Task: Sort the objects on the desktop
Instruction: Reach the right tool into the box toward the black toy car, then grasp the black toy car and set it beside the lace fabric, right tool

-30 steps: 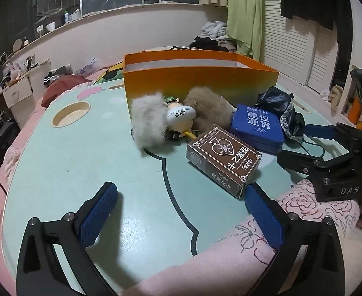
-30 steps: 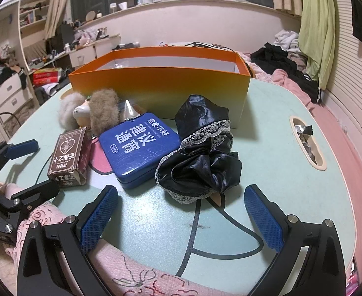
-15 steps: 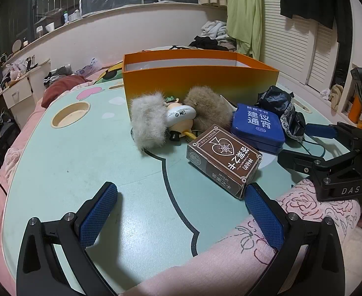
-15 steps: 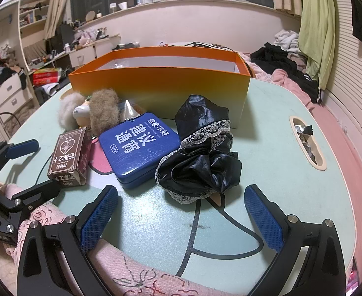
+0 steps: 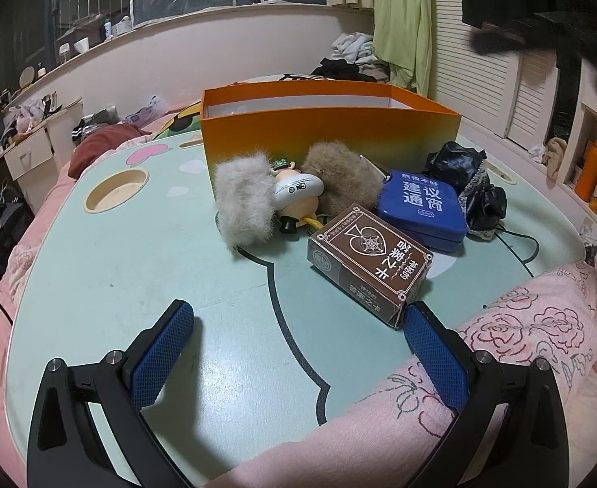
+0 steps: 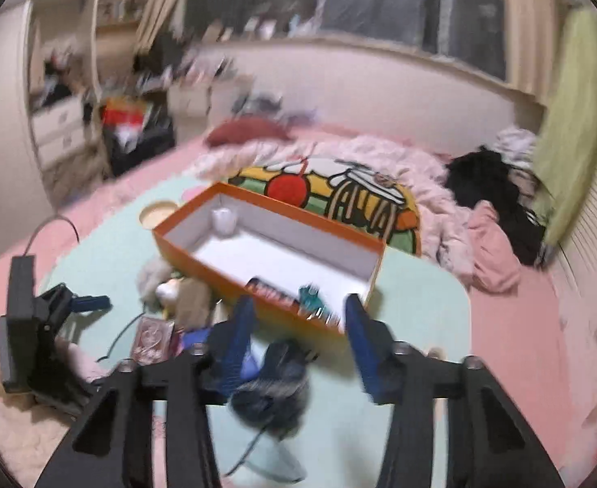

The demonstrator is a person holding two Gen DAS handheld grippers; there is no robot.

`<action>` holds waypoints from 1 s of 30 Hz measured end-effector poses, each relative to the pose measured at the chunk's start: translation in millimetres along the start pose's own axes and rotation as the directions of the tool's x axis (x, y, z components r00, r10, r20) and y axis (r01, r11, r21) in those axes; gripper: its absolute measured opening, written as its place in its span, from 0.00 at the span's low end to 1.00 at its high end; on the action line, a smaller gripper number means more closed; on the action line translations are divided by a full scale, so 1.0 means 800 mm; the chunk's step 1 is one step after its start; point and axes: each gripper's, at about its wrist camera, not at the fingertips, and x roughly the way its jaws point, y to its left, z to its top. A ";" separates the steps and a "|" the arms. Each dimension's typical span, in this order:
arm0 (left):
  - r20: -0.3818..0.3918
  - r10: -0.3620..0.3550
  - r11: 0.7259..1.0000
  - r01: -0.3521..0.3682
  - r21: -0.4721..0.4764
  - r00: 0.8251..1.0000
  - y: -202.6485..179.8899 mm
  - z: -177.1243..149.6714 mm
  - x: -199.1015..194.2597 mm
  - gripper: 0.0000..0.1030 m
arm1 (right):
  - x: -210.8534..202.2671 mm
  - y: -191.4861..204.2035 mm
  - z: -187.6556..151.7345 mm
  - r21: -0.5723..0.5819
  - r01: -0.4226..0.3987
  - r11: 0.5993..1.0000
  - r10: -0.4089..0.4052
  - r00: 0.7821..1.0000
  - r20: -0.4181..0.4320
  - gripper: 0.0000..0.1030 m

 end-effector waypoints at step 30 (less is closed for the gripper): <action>0.008 -0.008 1.000 0.008 -0.001 1.000 0.000 0.002 0.001 1.00 | 0.046 -0.025 0.065 0.156 -0.213 0.964 0.234 0.963 -0.133 0.17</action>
